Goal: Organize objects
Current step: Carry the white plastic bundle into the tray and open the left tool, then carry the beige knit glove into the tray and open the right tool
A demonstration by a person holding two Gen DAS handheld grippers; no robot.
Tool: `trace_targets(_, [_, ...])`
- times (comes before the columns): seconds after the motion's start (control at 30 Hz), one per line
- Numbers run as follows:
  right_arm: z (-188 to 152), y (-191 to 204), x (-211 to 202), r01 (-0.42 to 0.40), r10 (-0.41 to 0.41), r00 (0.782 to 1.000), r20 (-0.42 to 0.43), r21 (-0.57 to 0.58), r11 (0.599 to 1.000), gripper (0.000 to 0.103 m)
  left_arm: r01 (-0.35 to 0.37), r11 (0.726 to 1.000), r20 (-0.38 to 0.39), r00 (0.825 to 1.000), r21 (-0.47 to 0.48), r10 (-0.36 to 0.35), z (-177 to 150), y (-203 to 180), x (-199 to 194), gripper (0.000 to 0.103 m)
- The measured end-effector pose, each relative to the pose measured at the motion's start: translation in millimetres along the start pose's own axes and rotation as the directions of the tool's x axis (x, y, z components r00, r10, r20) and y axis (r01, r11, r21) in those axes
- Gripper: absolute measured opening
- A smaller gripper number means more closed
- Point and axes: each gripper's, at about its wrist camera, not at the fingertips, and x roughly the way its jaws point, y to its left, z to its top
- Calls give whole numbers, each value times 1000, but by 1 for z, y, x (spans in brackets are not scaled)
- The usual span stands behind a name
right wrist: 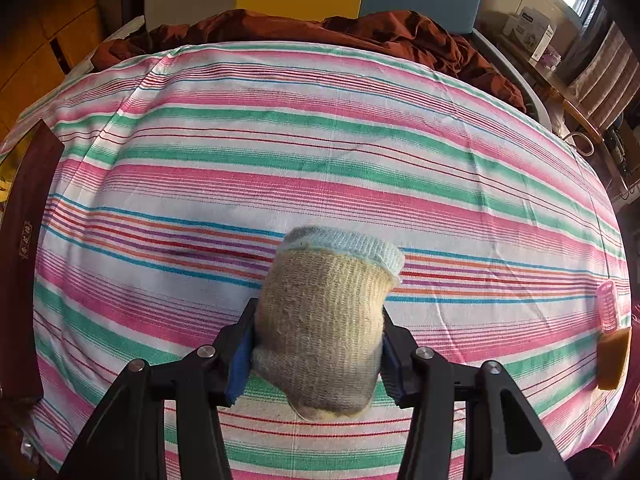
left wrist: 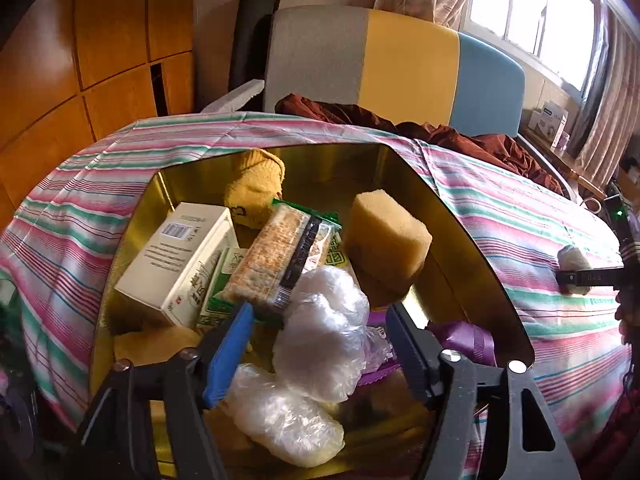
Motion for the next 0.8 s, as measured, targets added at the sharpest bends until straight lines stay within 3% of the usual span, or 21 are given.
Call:
trace_targets(0.37, [-22,28,-11,-40,40,999,13,-13,999,52,11,1000,67,998,-8,-11,-3,8,-30,78])
trace_targets(0.57, [-29,43,-22,-101,101,995,20,-15,995,52,11,1000,76,997,-25,-9,-5,16,-39,78])
trace_targets(0.7, [-30,65,-53,-150,153,984,96,-40,988,52,4,999,89,996,-47,0,-6,27,-46,79])
trace_targets(0.8, [-22,88,-83,-203,218,962,164,-106,973,52,-16,997,101,995,-75,24,-6,40,-53,82])
